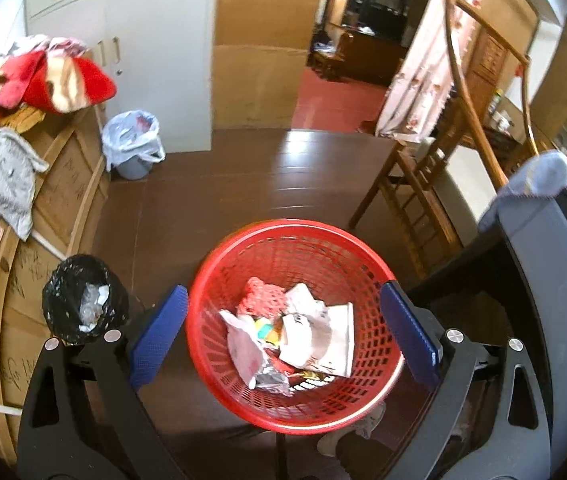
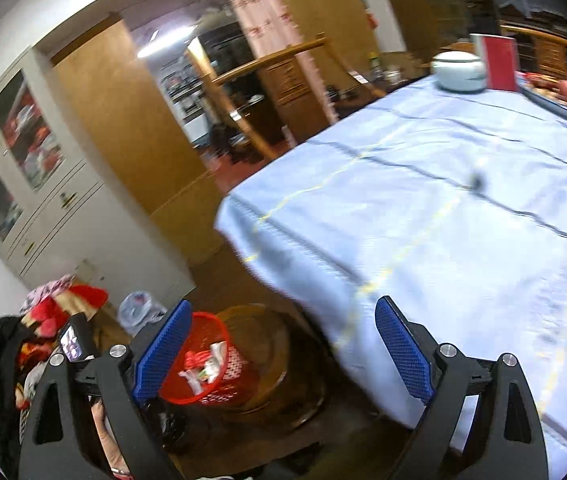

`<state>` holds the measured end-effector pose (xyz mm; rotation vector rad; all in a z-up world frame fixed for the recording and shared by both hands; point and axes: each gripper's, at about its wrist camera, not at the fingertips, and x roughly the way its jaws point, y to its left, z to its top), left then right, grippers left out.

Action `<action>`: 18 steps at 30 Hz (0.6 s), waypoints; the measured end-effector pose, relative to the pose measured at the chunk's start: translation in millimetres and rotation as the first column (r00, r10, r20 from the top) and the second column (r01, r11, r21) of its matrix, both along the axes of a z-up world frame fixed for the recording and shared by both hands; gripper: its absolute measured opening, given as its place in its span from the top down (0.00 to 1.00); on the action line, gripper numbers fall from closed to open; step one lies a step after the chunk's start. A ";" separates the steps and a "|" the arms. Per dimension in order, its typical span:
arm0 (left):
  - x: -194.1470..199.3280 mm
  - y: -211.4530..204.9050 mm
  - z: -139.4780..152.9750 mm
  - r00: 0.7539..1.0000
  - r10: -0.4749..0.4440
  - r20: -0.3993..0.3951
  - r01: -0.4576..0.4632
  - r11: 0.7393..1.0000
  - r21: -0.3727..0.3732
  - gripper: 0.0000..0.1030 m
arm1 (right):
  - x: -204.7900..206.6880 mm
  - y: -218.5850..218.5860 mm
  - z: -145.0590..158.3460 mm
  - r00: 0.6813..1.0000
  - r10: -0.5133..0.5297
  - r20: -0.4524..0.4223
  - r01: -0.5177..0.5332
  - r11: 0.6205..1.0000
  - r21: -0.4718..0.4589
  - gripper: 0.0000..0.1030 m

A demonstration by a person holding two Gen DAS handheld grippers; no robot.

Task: Collect trash
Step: 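Move both tools back toward the table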

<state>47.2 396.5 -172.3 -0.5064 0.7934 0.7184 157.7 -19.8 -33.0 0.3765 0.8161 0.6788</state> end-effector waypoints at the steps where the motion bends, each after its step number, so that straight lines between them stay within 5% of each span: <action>1: 2.2 -4.1 1.1 1.000 -0.007 -0.002 0.007 1.000 0.006 0.10 | 0.6 -12.3 -2.3 1.000 -0.022 -0.005 0.022 1.000 0.001 0.11; 9: 15.4 -48.7 2.4 0.992 -0.129 -0.014 0.129 0.991 0.037 0.09 | -8.1 -97.8 -18.6 0.983 -0.180 -0.027 0.180 0.984 -0.012 0.10; 18: 17.0 -96.6 11.2 0.964 -0.266 -0.012 0.266 0.963 0.046 0.09 | -30.9 -204.4 -48.8 0.919 -0.388 -0.074 0.389 0.921 -0.006 0.08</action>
